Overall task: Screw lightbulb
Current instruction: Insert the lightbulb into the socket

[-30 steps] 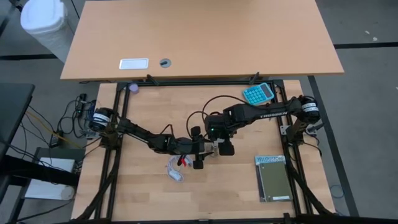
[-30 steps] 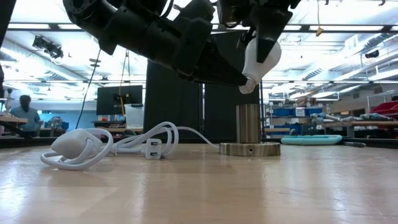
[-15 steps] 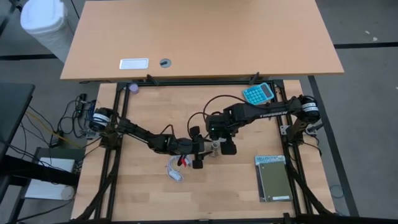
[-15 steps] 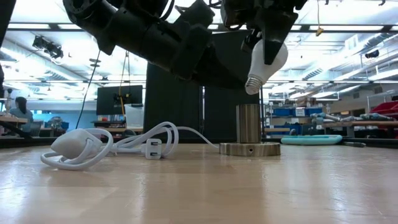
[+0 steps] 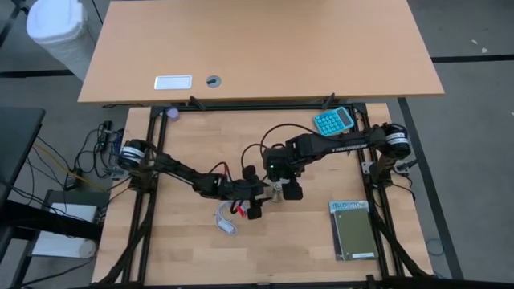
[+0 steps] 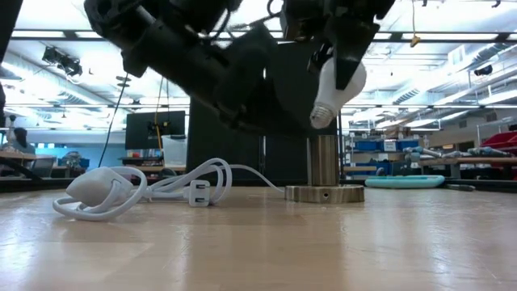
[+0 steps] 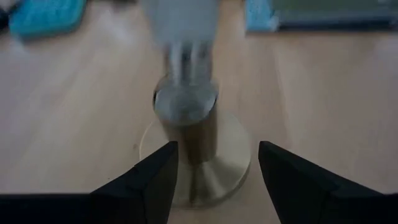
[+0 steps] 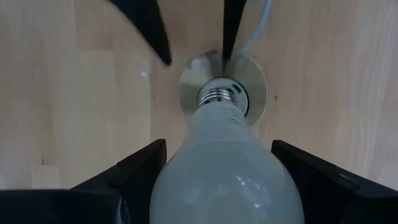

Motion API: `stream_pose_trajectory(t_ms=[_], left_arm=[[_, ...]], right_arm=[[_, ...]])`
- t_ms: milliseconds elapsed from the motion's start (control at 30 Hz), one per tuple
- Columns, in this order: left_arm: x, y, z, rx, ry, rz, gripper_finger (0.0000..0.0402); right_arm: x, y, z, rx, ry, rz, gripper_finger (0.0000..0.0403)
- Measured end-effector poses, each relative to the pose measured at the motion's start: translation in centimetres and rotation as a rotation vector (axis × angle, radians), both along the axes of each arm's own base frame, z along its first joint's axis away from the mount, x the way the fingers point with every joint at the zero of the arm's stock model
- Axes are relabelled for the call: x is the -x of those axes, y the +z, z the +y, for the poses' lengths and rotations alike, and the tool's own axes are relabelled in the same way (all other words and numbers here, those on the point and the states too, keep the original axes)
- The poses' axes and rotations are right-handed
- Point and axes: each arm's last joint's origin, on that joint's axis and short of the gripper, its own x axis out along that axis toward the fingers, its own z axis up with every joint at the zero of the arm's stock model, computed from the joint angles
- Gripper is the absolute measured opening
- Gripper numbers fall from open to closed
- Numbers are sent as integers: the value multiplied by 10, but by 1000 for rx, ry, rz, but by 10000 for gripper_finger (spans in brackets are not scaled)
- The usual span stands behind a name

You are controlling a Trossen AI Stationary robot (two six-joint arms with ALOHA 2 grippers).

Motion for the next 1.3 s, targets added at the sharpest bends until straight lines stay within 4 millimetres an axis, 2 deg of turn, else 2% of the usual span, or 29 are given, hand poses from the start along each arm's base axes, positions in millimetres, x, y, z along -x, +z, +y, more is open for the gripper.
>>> stream_pose_trajectory(t_ms=[233, 433, 700, 933, 1300], left_arm=[[-9, -22, 4, 1, 30, -22, 230], [-15, -28, 10, 2, 57, -69, 230], [-21, -43, 10, 17, 44, -134, 230], [-23, -47, 13, -40, 50, -150, 230], [-25, -44, 19, -39, 75, -191, 229]], right_arm=[[-2, -13, -1, 5, 6, 76, 281], [-5, -13, -2, 9, 9, 55, 281], [-13, -27, -2, 1, 24, 75, 281], [-15, -28, -3, -2, 34, 69, 281], [-21, -26, -7, -11, 19, 9, 281]])
